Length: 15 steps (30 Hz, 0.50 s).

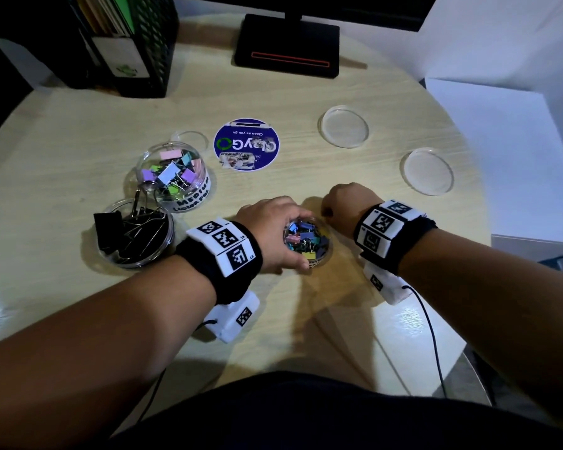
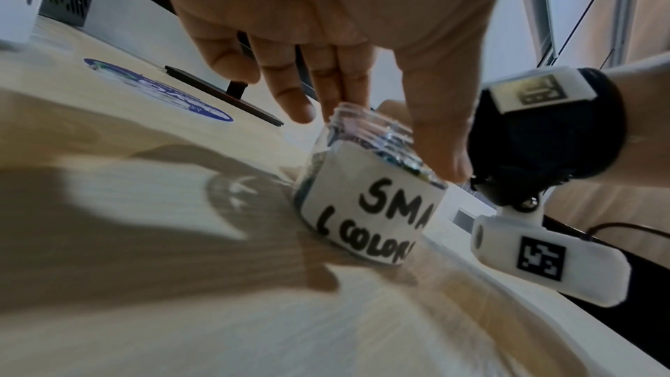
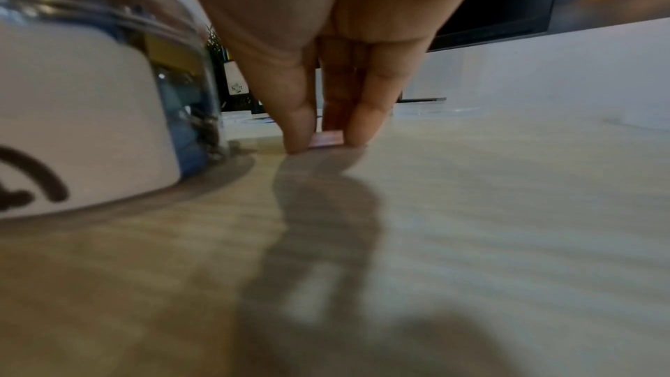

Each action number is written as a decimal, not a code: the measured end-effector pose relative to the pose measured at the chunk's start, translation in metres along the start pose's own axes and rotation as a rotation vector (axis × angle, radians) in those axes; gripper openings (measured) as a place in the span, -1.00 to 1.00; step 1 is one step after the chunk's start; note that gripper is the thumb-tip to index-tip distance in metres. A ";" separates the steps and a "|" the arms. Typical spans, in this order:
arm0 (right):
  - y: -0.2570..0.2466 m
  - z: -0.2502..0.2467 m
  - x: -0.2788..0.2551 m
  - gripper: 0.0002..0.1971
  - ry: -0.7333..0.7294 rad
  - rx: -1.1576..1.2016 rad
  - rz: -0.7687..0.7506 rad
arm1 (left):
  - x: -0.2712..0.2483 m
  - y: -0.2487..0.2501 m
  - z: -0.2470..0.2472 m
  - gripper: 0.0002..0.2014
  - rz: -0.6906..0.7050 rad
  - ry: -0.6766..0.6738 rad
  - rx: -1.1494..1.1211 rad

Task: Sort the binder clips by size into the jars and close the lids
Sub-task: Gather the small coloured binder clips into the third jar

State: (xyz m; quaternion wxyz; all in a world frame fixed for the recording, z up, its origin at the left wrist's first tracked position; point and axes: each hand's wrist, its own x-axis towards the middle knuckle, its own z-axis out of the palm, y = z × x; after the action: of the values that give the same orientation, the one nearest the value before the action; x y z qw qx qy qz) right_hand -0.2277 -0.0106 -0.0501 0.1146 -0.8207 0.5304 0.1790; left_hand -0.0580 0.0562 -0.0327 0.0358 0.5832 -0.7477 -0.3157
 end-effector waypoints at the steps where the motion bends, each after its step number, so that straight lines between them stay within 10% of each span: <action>1: 0.001 0.000 -0.005 -0.79 -0.023 -0.026 0.010 | 0.000 0.000 0.000 -0.20 -0.001 0.001 0.002; 8: 0.010 0.000 -0.039 -0.90 0.090 0.320 0.095 | -0.001 0.003 -0.001 -0.20 0.006 -0.013 0.011; 15: -0.026 -0.008 -0.078 -0.89 0.396 0.484 -0.265 | 0.001 0.002 0.003 -0.20 0.012 0.028 -0.010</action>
State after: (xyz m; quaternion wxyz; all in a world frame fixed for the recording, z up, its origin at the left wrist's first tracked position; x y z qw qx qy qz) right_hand -0.2314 0.0617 -0.0106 0.2230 -0.8504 0.4580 -0.1316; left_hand -0.0612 0.0566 -0.0344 0.0512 0.5828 -0.7490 -0.3111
